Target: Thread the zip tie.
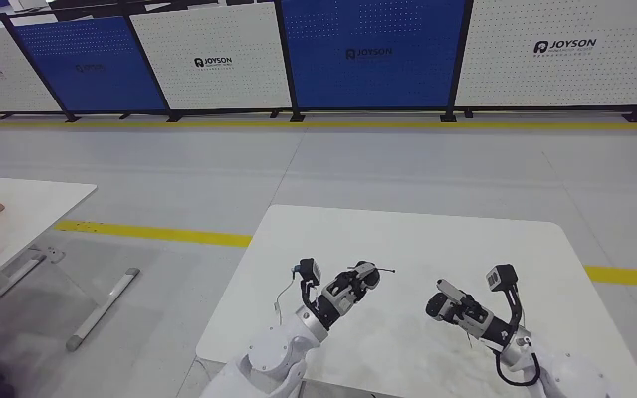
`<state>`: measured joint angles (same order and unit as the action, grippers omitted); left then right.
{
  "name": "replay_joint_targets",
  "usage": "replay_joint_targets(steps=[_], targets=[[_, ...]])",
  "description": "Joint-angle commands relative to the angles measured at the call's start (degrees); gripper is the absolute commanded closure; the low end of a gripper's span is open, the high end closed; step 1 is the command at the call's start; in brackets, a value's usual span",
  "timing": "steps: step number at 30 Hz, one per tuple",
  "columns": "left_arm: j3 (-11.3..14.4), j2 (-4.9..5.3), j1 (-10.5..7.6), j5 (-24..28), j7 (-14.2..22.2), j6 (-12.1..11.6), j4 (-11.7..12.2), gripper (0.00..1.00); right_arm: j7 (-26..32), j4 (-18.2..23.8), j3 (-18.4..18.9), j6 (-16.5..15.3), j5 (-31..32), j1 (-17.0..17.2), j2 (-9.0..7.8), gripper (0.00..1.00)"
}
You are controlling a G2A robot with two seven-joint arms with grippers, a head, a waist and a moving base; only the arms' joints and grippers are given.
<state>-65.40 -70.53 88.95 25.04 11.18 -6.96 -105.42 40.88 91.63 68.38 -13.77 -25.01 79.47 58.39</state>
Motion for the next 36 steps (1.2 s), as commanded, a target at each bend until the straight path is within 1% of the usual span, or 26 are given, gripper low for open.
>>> replay_joint_targets(steps=[1,3,17,19,21,23,26,28,36], targets=[[-0.6,0.19,1.02,-0.7,0.2,0.3,-2.3,1.00,0.0,0.0,0.0,0.0,0.0,0.0,0.00,0.00],[-1.1,0.30,1.86,-1.9,-1.1,0.9,-3.8,1.00,0.0,0.0,0.0,0.0,0.0,0.0,0.00,0.00],[-1.1,0.29,1.79,-1.9,-1.3,0.8,-3.9,1.00,0.0,0.0,0.0,0.0,0.0,0.0,0.00,0.00],[-0.7,0.18,1.62,-1.9,-1.7,-0.1,-4.0,1.00,0.0,0.0,0.0,0.0,0.0,0.0,0.00,0.00],[-0.4,0.11,1.51,-2.7,-1.9,-2.1,-4.4,1.00,0.0,0.0,0.0,0.0,0.0,0.0,0.00,0.00],[-0.3,0.05,1.89,-2.6,-2.0,-4.1,-5.6,1.00,0.0,0.0,0.0,0.0,0.0,0.0,0.00,0.00],[-0.5,0.08,3.05,-2.3,-1.7,-6.5,-8.0,1.00,0.0,0.0,0.0,0.0,0.0,0.0,0.00,0.00],[-0.8,0.19,4.12,-2.3,-1.4,-6.7,-9.5,1.00,0.0,0.0,0.0,0.0,0.0,0.0,0.00,0.00],[-0.8,0.19,4.12,-2.3,-1.4,-6.7,-9.5,1.00,0.0,0.0,0.0,0.0,0.0,0.0,0.00,0.00]])
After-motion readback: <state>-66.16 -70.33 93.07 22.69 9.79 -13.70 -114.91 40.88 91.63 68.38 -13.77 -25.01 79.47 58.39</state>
